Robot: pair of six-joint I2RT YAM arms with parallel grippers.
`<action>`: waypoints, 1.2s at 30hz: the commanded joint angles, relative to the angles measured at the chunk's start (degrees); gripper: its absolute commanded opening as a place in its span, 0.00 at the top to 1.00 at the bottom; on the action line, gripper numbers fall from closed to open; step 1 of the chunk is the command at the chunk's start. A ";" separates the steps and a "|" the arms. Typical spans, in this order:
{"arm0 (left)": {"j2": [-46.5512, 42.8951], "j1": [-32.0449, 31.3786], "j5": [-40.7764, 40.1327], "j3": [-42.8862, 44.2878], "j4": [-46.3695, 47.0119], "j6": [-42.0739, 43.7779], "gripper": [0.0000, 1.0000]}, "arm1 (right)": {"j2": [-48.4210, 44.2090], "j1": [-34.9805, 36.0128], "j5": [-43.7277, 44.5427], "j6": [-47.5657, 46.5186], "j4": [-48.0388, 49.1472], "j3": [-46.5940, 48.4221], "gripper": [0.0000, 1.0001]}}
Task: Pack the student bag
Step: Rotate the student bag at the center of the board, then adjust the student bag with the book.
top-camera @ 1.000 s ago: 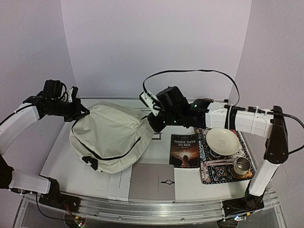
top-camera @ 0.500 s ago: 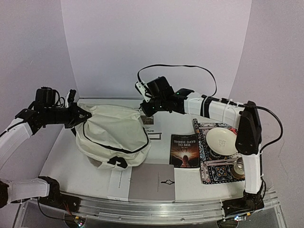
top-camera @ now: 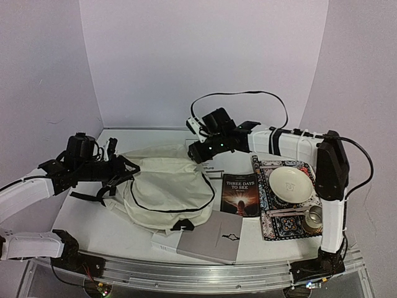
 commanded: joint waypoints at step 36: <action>-1.56 -0.12 -26.09 9.26 -20.96 11.60 0.21 | -12.30 -2.12 -7.34 12.77 -5.86 -8.41 1.00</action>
